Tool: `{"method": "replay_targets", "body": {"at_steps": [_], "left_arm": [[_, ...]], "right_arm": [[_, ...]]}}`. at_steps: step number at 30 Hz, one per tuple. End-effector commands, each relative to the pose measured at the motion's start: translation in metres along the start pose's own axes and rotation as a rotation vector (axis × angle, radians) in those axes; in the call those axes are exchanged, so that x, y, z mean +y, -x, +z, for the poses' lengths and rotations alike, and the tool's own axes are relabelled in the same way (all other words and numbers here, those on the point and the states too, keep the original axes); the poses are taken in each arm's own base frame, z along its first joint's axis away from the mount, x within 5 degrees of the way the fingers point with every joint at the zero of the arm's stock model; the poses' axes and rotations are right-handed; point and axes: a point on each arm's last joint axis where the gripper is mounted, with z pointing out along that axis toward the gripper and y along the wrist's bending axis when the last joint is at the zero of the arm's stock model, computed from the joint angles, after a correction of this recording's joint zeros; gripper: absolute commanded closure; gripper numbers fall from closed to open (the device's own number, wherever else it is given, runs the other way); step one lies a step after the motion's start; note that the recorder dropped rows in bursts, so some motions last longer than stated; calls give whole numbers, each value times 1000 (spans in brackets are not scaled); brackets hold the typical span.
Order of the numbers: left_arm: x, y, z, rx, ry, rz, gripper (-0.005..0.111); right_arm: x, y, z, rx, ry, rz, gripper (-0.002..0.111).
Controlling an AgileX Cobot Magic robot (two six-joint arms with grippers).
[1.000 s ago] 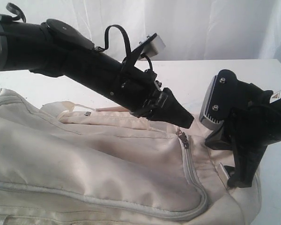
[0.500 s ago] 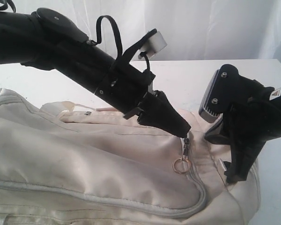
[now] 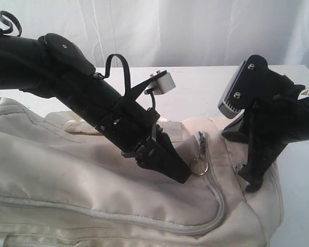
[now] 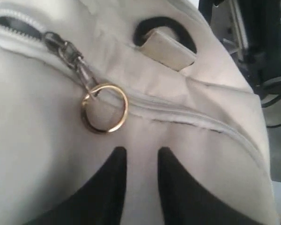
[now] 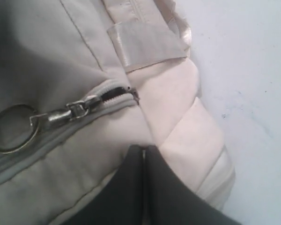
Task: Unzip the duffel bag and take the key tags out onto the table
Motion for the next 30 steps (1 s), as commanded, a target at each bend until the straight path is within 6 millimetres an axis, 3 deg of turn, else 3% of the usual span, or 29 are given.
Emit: {"method": "replay_targets", "body": {"at_steps": [1,5,16,25,30], "left_arm": [[0,3,1,-49,20,-12,52],[0,11,0,-133,25,-15,38],[5,18,1,-221,39,-41,38],[17,13,25,-183,10,-81,41],[21,12,28,-184,28,-74,47]], "right_arm": [[-4,4,-6,-41,-60,7,108],[-5,9,-12,-89,-89,46,108],[-5,16,-23,-171,-113,123,108],[-5,16,-23,-172,-108,128,108],[-5,16,-24,-177,-110,129,108]]}}
